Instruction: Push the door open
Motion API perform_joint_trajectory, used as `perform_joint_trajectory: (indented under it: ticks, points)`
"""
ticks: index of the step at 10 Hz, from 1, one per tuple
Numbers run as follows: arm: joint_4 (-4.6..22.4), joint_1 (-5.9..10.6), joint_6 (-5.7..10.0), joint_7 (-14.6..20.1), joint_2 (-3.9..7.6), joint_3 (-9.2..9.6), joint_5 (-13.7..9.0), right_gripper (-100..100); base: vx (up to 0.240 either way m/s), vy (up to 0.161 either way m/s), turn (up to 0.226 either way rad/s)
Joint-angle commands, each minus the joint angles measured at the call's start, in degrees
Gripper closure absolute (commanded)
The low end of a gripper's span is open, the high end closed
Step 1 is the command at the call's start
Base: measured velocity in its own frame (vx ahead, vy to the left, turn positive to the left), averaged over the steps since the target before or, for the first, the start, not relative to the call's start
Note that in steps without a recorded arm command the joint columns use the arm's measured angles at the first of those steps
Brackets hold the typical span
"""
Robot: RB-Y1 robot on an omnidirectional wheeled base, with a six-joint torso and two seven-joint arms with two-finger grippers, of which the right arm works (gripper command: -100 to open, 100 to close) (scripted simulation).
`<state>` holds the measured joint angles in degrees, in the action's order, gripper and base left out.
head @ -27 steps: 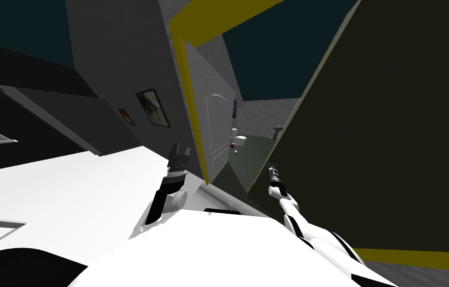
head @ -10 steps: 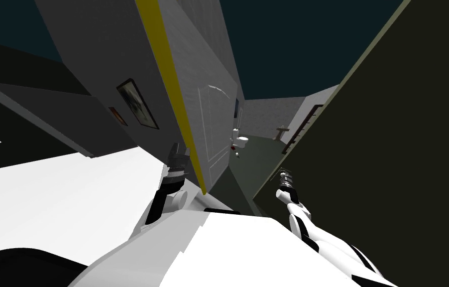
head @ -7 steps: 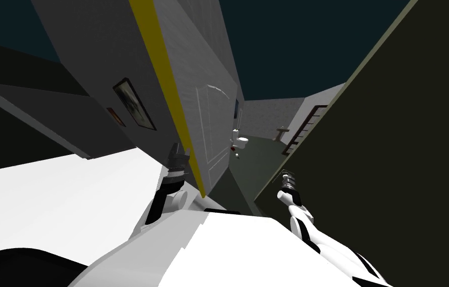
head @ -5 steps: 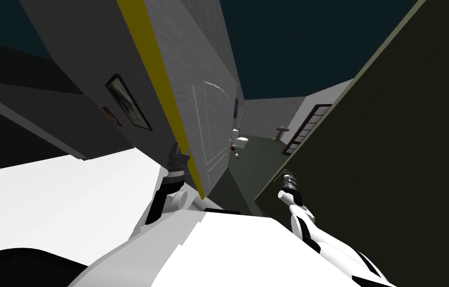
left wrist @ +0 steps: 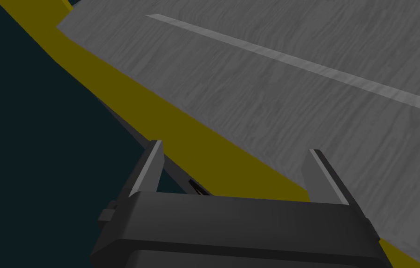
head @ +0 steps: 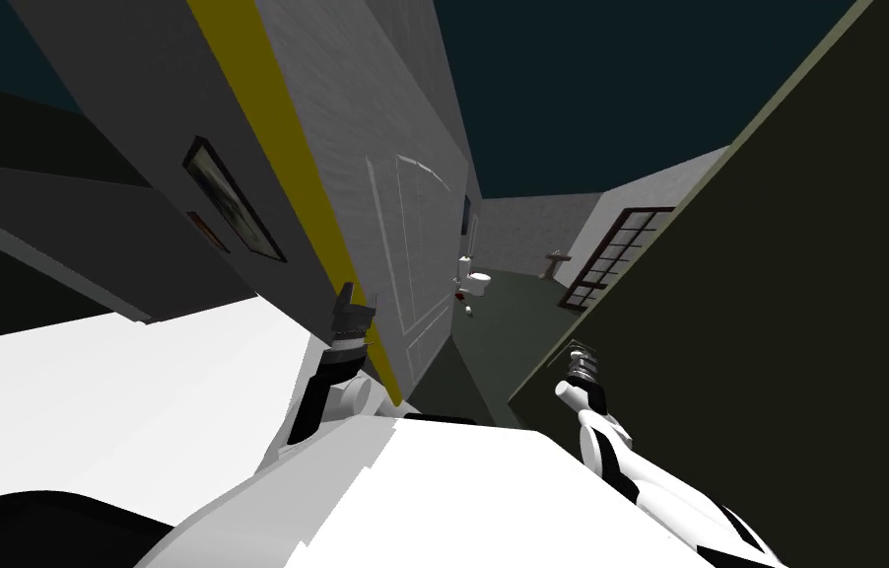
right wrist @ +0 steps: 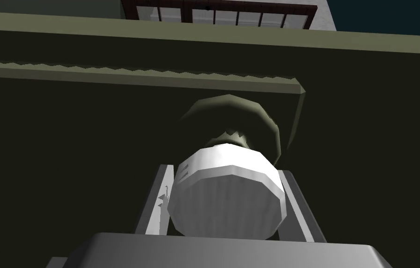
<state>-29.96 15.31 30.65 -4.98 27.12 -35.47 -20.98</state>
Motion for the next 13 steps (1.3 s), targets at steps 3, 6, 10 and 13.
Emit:
perform_joint_trajectory:
  ticks: [3, 6, 10, 13]
  points:
    - [-0.4, -0.32, -0.68, -0.8, 0.20, -1.06, -0.4, 100, 0.104, -0.025, -0.001]
    - [0.6, 1.15, 0.77, -3.8, -0.24, -3.51, -1.4, 100, 0.043, -0.171, -0.018]
    - [0.4, 2.03, 0.72, -6.2, -1.05, -5.10, -1.9, -100, 0.051, -0.110, -0.072]
    - [0.4, 2.36, 0.61, -6.8, -1.35, -5.28, -2.0, -100, -0.075, 0.209, -0.017]
